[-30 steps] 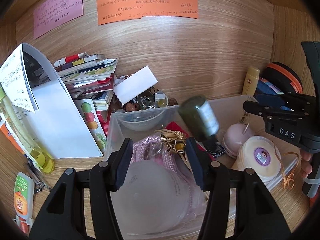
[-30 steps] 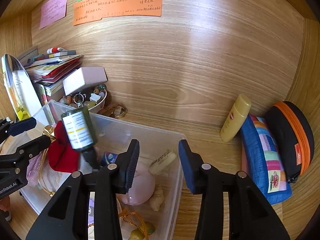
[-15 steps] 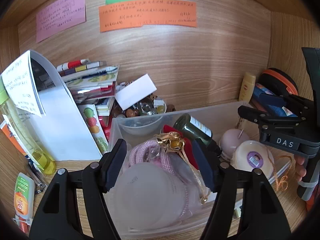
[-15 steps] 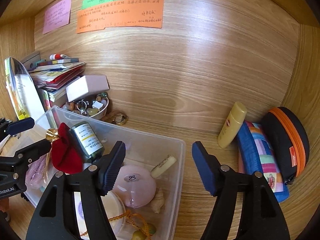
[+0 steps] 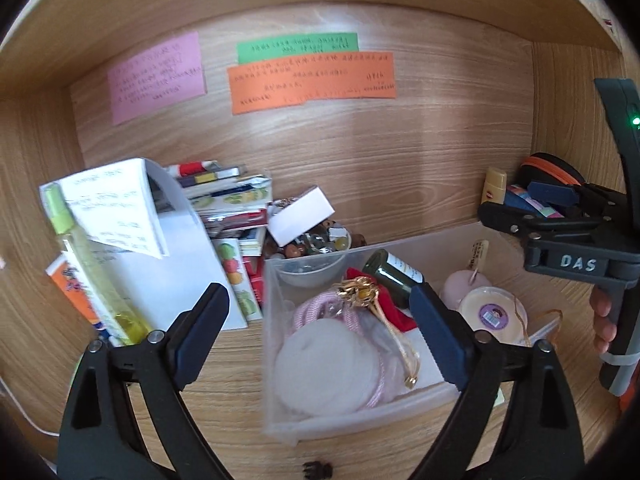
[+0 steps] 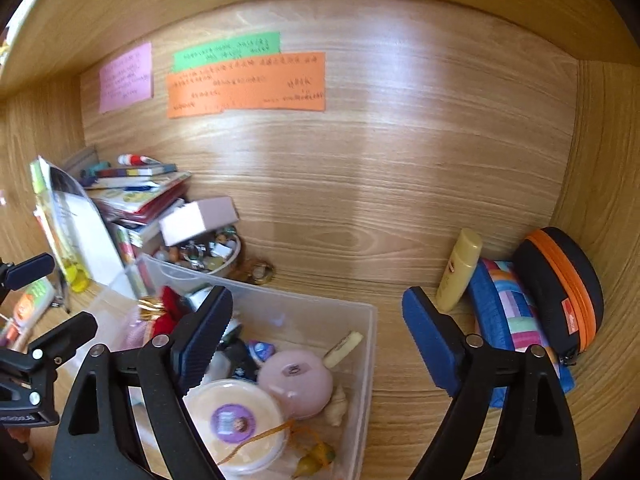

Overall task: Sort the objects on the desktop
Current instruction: 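Move both tools back toward the black hair clip and green tile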

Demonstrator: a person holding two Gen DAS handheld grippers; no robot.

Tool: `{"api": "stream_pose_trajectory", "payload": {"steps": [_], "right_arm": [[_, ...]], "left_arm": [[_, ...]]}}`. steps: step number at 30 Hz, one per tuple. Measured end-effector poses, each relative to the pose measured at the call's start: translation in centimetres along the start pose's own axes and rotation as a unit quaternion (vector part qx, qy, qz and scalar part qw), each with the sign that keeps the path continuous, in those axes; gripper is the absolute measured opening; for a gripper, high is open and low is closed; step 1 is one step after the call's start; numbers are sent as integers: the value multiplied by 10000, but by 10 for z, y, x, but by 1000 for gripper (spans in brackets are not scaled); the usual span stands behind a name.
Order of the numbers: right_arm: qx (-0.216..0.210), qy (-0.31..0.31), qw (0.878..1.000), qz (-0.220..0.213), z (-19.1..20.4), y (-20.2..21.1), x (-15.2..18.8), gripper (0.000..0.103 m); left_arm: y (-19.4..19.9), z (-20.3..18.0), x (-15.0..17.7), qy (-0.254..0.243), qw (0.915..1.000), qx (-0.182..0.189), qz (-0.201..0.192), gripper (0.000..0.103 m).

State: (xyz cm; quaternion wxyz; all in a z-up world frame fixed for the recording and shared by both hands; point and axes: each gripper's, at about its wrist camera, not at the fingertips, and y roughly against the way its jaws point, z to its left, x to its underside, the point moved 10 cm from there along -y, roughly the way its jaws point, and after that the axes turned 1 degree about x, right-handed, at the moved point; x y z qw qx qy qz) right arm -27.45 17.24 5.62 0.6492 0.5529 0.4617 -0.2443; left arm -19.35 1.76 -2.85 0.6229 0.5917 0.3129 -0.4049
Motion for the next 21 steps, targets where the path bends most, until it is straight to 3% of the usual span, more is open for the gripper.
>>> {"api": "stream_pose_trajectory", "payload": {"steps": [6,11,21], "right_arm": [[-145,283,9993,-210,19,38,5,95],[-221,554,9977,-311,32,66,20,96],[-207,816,9964,-61,43,92,75,96]], "left_arm": [[24,13,7,107,9999,60,6,94],[38,22,16,223,9997,91,67,94],[51,38,56,231,9989,119,395,94]]}}
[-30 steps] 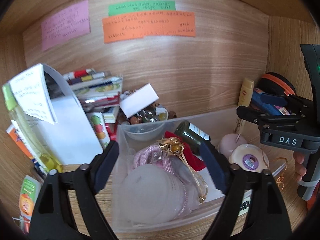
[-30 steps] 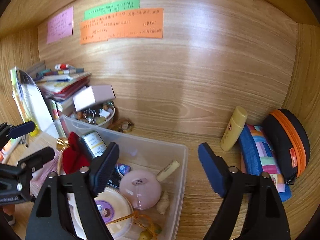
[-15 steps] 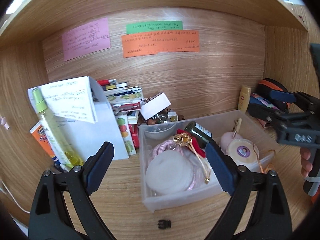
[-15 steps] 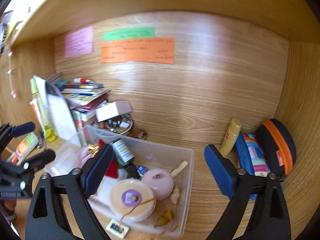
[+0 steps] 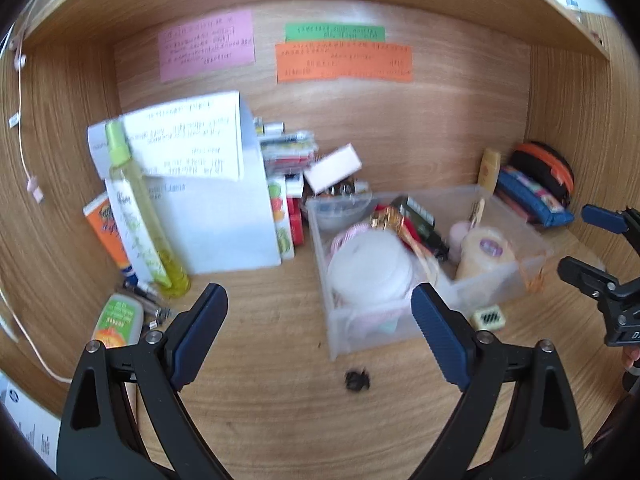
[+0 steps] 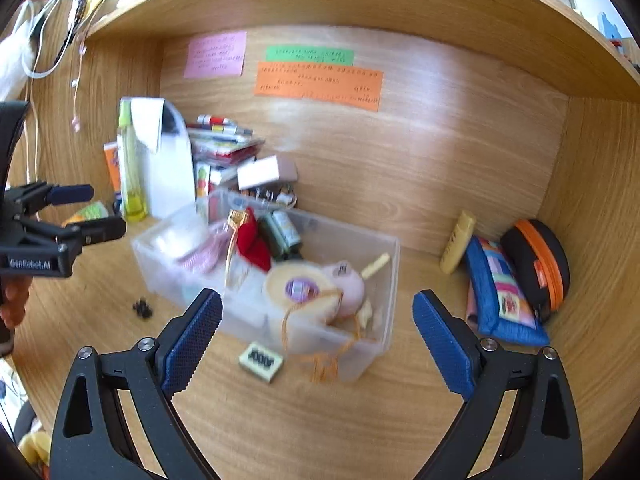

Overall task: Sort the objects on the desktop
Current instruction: 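Move both tools back toward the black hair clip and green tile, then grasp the black hair clip with the left tool while the right tool grasps the green dotted tile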

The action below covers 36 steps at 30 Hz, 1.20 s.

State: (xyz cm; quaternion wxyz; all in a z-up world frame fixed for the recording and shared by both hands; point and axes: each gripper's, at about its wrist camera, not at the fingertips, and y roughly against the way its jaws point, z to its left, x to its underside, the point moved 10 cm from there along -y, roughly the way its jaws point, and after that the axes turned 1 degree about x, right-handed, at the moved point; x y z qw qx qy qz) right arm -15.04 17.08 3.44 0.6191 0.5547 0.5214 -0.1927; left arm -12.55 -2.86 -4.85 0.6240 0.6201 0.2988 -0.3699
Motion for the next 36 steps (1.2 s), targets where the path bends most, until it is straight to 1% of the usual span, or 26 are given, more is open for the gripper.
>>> {"api": "stream_pose_trajectory", "payload": {"steps": [5,9,13,16,18,20,23,25,26,27,28,29,30,33,35,36], "right_arm": [[-166,74,9994,302,12,-3,30,96],[-375,70,9967,722,22,-16,54,96],[-585,31,9915,1166,34,-32,73,96],[-651,-7,9885,1368,40,-43,77,96],[-646,-5,9870,1471,43,-51,78,95],[-676,-32,9850,1586,46,-58,79,94],[-585,-100,9835,1709,48,-67,79,93],[-495,-111,9832,1756,48,-70,79,85],[-488,-115,9826,1786,49,-72,80,84],[-526,-134,9814,1841,51,-74,81,81],[-531,-142,9805,1886,51,-76,82,75],[-529,-153,9795,1939,52,-78,84,73],[-542,-192,9781,2000,52,-80,85,71],[-577,-387,9766,2036,48,-82,86,70],[-534,-423,9769,2026,46,-82,85,67],[-534,-431,9769,2021,46,-82,85,64]], "left_arm": [[-11,-1,32,-159,9991,16,382,94],[-26,-5,59,-228,9967,97,773,94],[-40,-8,73,-207,9945,156,1013,94],[-44,-11,74,-86,9931,393,1105,94],[-46,-14,69,-72,9934,444,1052,90],[-48,-17,70,-138,9926,499,1096,75],[-52,-22,74,-164,9903,606,1239,68],[-54,-22,75,-107,9893,691,1281,66],[-55,-21,75,-57,9887,731,1308,65],[-56,-20,76,3,9879,775,1346,63],[-58,-18,76,44,9873,796,1376,57],[-59,-18,77,71,9867,807,1410,54],[-60,-17,78,84,9864,802,1434,53],[-61,-16,79,67,9859,794,1475,50],[-63,-18,81,20,9851,788,1531,42],[-63,-18,81,8,9852,773,1527,42]]}}
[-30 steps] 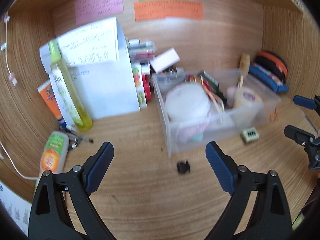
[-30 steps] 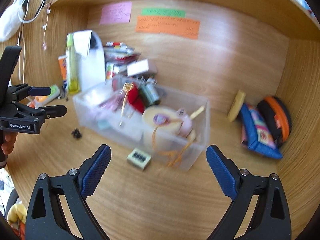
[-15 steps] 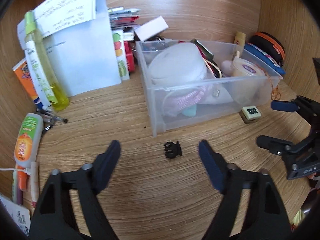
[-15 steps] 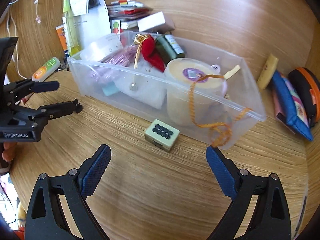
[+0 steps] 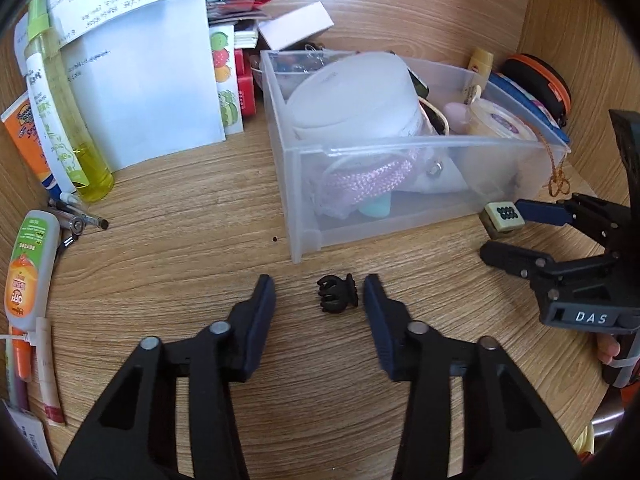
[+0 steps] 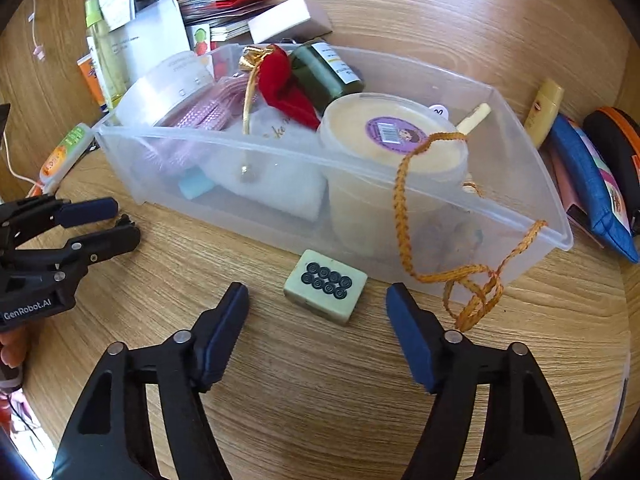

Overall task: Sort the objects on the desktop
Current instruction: 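Grasp the black hair clip with the left tool while the right tool grasps the green dotted tile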

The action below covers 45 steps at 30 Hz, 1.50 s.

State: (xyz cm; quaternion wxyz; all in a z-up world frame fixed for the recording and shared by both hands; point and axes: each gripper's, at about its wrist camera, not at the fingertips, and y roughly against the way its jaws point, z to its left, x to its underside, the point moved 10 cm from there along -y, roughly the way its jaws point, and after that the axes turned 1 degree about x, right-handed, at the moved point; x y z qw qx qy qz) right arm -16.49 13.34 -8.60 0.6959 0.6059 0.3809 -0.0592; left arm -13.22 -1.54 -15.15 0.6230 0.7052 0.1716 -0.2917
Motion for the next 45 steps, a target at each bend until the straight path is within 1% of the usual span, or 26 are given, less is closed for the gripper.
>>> {"api": "stream_pose_trajectory", "payload": {"steps": [1,2,3,4,5,6,7,12,17,22,26,31,33,38,41,45], "right_arm": [[7,-8,10000,-12,0,0,0,60],[14,-13,10000,-24,0,0,0,57],[3,-17,10000,-40,0,1,-1,51],[11,-24,10000,-56,0,2,-1,48],[23,-23,10000,-60,0,1,-2,43],[17,7,10000,-75,0,2,-3,37],[-4,79,9999,-83,1,2,-4,37],[-119,55,9999,-108,2,1,-6,37],[-231,152,9993,-234,4,10,-4,37],[-381,146,9983,-427,1,30,-1,37],[-468,134,9970,-608,-1,49,-1,37],[-479,109,9948,-893,-7,72,-7,37],[-434,50,9931,-1086,-15,83,-12,37],[-343,-223,9893,-1399,-42,100,-27,37],[-232,-291,9880,-1501,-56,103,-41,37],[-145,-395,9869,-1557,-71,99,-61,37]], "left_arm": [[0,0,0,-2,10000,13,3,40],[0,0,0,2,10000,1,-7,36],[0,0,0,9,10000,2,-9,34],[0,0,0,16,10000,24,-16,30],[1,1,0,40,10000,56,-24,23],[1,2,1,69,9999,77,-27,20],[1,3,1,95,9999,97,-33,18],[2,6,1,166,9998,121,-80,18],[7,6,-2,247,9994,99,-241,18],[18,4,-6,166,9984,-99,-527,18],[26,-11,-7,35,9980,-27,-632,18],[41,-24,-12,-70,9968,16,-793,18],[50,-30,-16,-84,9959,57,-902,18],[66,-41,-38,-56,9927,123,-1199,18],[72,-49,-54,-80,9906,147,-1354,18],[71,-56,-75,-132,9891,121,-1459,18]]}}
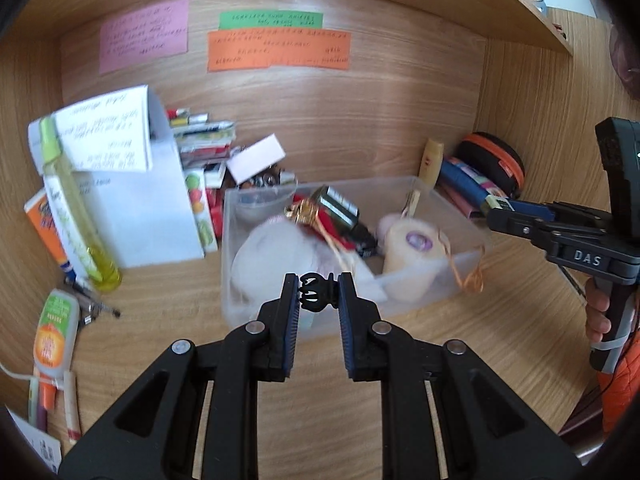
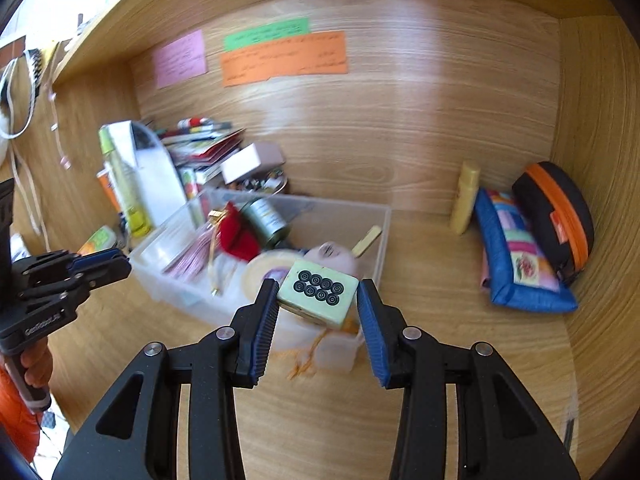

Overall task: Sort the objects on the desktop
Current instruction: 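Grasp the black hair clip with the left tool while the right tool grasps the green dotted tile, then carry the hair clip and the green dotted tile over the clear bin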

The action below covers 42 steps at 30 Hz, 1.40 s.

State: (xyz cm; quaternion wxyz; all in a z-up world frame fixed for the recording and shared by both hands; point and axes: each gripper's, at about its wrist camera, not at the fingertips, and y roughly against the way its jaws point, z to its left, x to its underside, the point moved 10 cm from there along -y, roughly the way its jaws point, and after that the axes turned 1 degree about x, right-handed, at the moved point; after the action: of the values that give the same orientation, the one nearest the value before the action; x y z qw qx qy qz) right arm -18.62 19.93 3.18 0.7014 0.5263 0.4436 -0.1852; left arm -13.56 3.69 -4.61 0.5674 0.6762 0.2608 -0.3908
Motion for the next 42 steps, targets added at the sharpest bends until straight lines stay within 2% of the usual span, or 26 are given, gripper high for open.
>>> {"api": "stream_pose_trajectory", "payload": {"steps": [15,17,21,27,29,36,42], "right_arm": [[46,-51,9998,-175,-7,-36,-61,37],[65,-84,9999,-129,-8,-45,-58,37],[-237,-243,9993,141,-6,-64,-39,37],[-161,-87,9994,283,-6,-77,-25,37],[-87,-51,9994,316,-7,-80,-22,37],[162,207,9993,255,-4,-86,-19,37],[247,339,9990,164,-3,-85,-20,37]], "left_arm": [[-38,-19,-58,152,9996,149,-166,18],[-47,-20,-60,267,9994,188,-147,18],[-63,-19,-52,344,9993,139,-33,18],[-86,-20,-34,215,9994,-6,268,18],[-90,-20,-29,127,9992,-161,331,18],[-92,-24,-26,-159,9988,-397,228,18],[-92,-22,-27,-175,9989,-397,151,19]]}}
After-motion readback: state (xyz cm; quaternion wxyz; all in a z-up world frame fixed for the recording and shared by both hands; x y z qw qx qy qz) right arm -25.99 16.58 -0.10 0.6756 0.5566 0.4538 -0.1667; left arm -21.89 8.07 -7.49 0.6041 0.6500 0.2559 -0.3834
